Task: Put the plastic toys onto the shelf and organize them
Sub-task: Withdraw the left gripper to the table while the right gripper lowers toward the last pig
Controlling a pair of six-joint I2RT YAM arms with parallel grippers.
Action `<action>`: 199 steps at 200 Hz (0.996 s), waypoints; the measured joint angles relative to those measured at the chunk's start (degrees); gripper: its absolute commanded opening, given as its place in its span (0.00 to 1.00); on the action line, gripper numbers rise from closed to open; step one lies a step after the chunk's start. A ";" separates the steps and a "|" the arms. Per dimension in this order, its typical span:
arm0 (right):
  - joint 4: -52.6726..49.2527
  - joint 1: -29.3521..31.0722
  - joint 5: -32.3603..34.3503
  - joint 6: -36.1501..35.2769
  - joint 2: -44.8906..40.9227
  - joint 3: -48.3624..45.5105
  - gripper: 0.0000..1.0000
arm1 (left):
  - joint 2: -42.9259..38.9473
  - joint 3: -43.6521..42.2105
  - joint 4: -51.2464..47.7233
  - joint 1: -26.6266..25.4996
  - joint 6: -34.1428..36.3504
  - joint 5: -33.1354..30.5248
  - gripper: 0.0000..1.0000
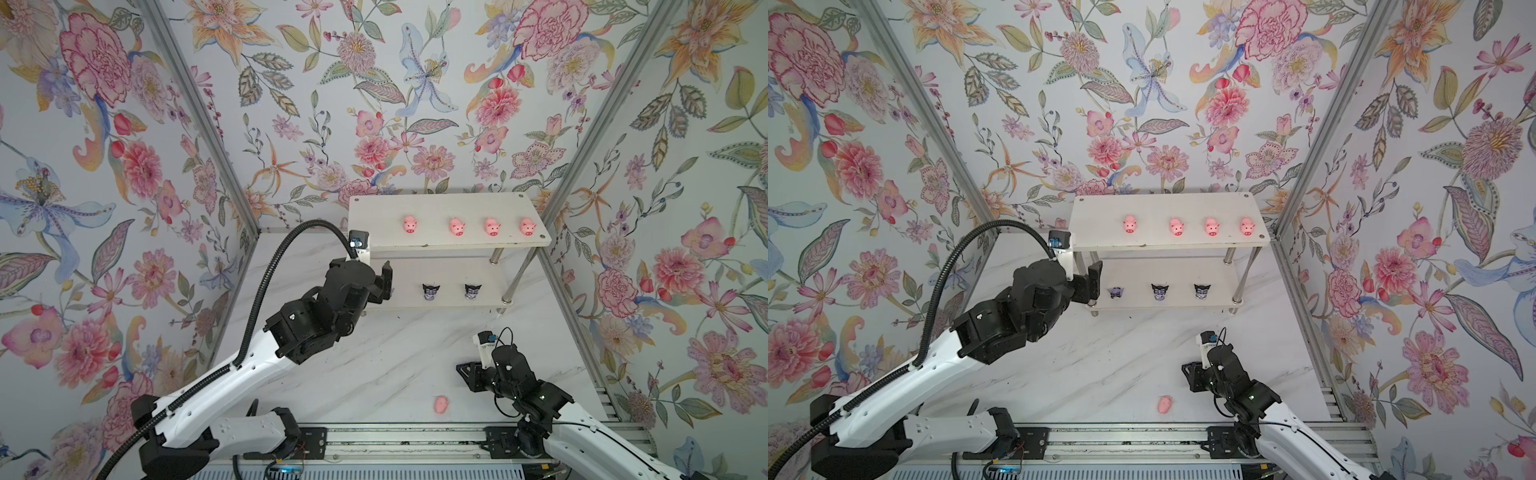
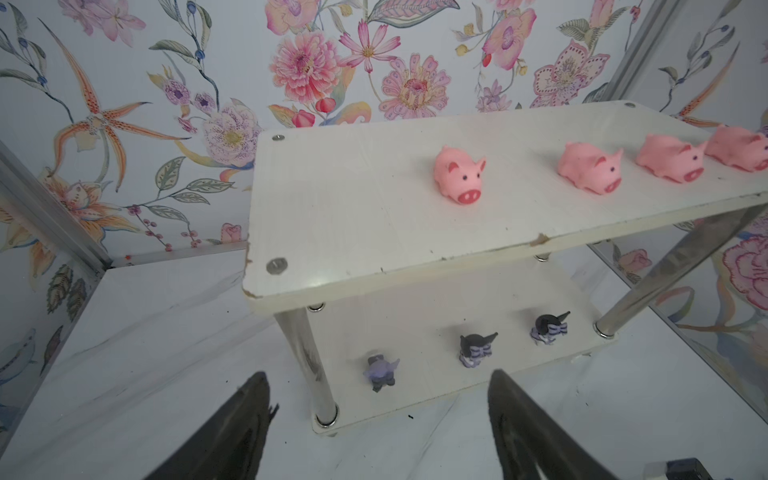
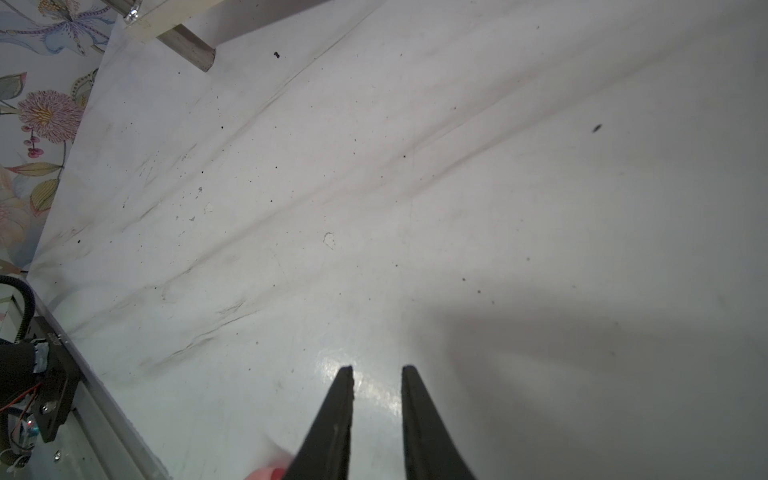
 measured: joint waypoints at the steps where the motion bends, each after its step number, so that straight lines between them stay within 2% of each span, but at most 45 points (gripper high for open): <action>1: -0.17 0.02 -0.02 0.15 -0.17 -0.02 0.28 | -0.31 -0.83 0.11 -0.28 -0.11 0.00 0.84; 25: -4.11 1.99 -0.20 1.57 -4.24 -0.04 0.32 | -4.15 -17.46 5.31 -3.50 -3.63 1.64 0.84; 59: -12.76 10.34 2.03 6.43 -14.53 0.70 0.33 | -6.14 -42.64 16.06 -3.85 -10.14 6.32 0.83; 76: -17.29 15.89 4.79 9.29 -16.94 2.97 0.18 | -4.68 -49.37 21.70 -3.85 -12.94 8.68 0.84; 92: -19.85 21.03 7.28 12.39 -16.33 5.05 0.08 | -1.95 -52.26 27.39 -3.85 -14.60 10.62 0.84; 112: -20.41 28.00 10.40 15.98 -10.91 6.12 0.07 | 0.79 -53.64 33.53 -3.85 -15.41 12.35 0.85; 150: -21.44 42.91 17.62 22.91 6.91 8.55 0.05 | 0.02 -56.78 41.90 -3.48 -15.98 13.86 0.85; 172: -21.00 45.79 20.61 25.18 15.04 11.96 0.05 | -2.19 -59.82 44.30 -2.47 -16.59 14.49 0.85; 199: -17.59 45.57 22.69 25.68 21.20 13.53 0.07 | -4.37 -62.95 46.49 -1.60 -17.16 15.04 0.85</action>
